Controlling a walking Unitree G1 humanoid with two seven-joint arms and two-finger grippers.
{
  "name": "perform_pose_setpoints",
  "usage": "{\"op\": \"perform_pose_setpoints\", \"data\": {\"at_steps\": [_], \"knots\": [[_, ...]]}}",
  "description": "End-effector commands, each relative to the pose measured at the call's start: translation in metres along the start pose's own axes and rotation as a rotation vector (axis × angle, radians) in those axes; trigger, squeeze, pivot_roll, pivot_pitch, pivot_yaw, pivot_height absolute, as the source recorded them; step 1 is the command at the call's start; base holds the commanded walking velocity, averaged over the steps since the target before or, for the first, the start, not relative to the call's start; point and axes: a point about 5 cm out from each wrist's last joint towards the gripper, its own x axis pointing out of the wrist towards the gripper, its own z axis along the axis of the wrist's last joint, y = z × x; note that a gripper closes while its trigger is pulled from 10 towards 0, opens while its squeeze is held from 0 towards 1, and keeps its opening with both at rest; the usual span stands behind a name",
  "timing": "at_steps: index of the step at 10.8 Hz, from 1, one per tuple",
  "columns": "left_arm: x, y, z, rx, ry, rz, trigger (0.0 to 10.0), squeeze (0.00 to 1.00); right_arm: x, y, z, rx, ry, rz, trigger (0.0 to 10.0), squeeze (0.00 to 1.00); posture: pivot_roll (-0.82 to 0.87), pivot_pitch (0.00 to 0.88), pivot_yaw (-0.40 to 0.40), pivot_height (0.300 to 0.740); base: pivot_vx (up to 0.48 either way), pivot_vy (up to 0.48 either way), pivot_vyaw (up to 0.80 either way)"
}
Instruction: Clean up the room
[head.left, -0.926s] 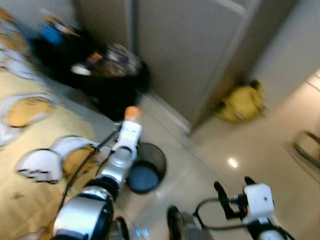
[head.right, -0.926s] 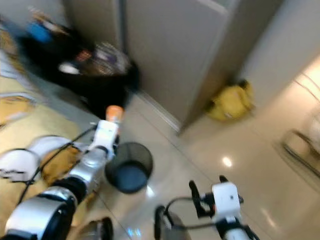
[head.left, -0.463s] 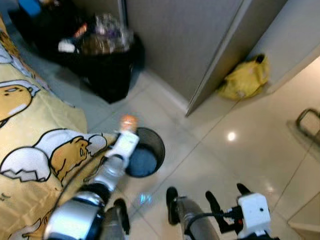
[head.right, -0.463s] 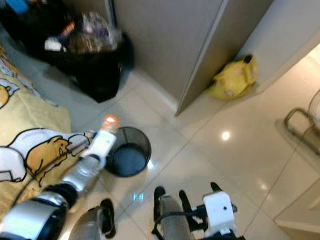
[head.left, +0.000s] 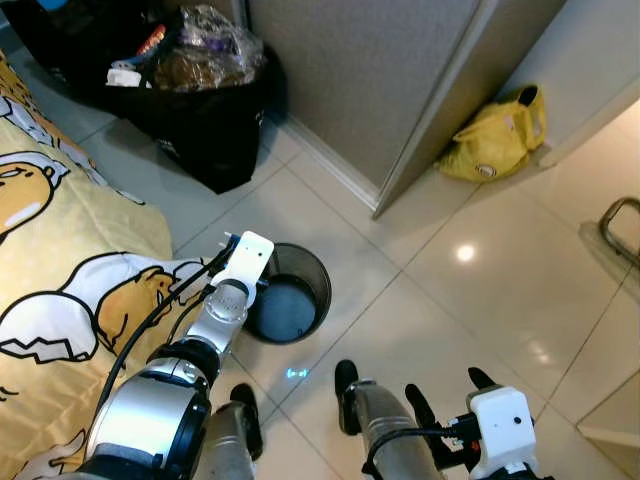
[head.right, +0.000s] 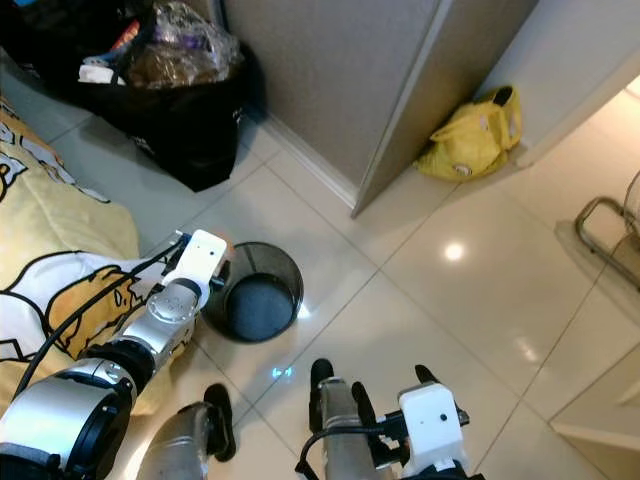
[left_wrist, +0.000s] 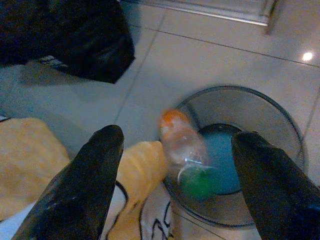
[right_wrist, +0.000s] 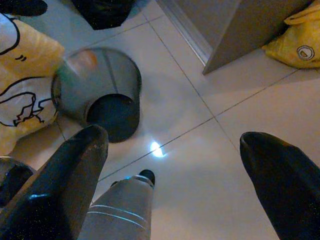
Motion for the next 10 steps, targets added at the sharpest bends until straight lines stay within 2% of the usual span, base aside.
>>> {"op": "perform_pose_setpoints", "data": {"at_steps": [1,2,3,4,6,7,8,9,10], "knots": [[-0.002,-0.004,-0.01,0.002,0.035,-0.028,10.0,1.0,-0.003,0.002,-0.002,0.001,0.027,-0.006,10.0,0.0,-0.39,0.399,-0.043,0.74,0.0,0.0,0.0],[-0.003,-0.004,-0.011,-0.02,0.038,-0.029,10.0,1.0,-0.002,0.002,-0.002,-0.002,0.023,-0.003,10.0,0.0,-0.39,0.393,-0.042,0.74,0.0,0.0,0.0],[-0.002,-0.003,-0.009,-0.095,0.024,-0.038,10.0,1.0,0.004,0.0,0.0,-0.006,0.008,-0.009,10.0,0.0,-0.37,0.382,-0.028,0.74,0.0,0.0,0.0],[-0.003,0.001,-0.009,-0.155,-0.014,-0.047,10.0,0.0,0.014,0.0,0.004,0.012,-0.021,-0.013,10.0,0.0,-0.33,0.362,-0.009,0.74,0.0,0.0,0.0],[-0.008,0.014,-0.012,-0.222,-0.098,-0.031,10.0,0.0,0.032,0.003,0.009,0.023,-0.059,-0.001,10.0,0.0,-0.26,0.321,0.012,0.74,0.0,0.0,0.0],[-0.018,0.026,-0.008,-0.28,-0.238,0.021,10.0,0.0,0.054,0.003,0.024,0.043,-0.122,0.008,10.0,0.0,-0.19,0.275,0.014,0.74,0.0,0.0,0.0],[-0.024,0.033,0.008,-0.35,-0.332,0.071,10.0,0.0,0.076,-0.007,0.043,0.04,-0.208,-0.01,10.0,0.0,-0.14,0.217,0.009,0.74,0.0,0.0,0.0],[-0.029,0.038,0.02,-0.379,-0.39,0.092,10.0,0.0,0.084,-0.014,0.053,0.036,-0.246,-0.035,10.0,0.0,-0.12,0.193,0.004,0.74,0.0,0.0,0.0],[-0.035,0.045,0.037,-0.39,-0.457,0.111,10.0,0.0,0.1,-0.029,0.065,0.043,-0.287,-0.077,10.0,0.0,-0.08,0.14,-0.002,0.74,0.0,0.0,0.0]]}}
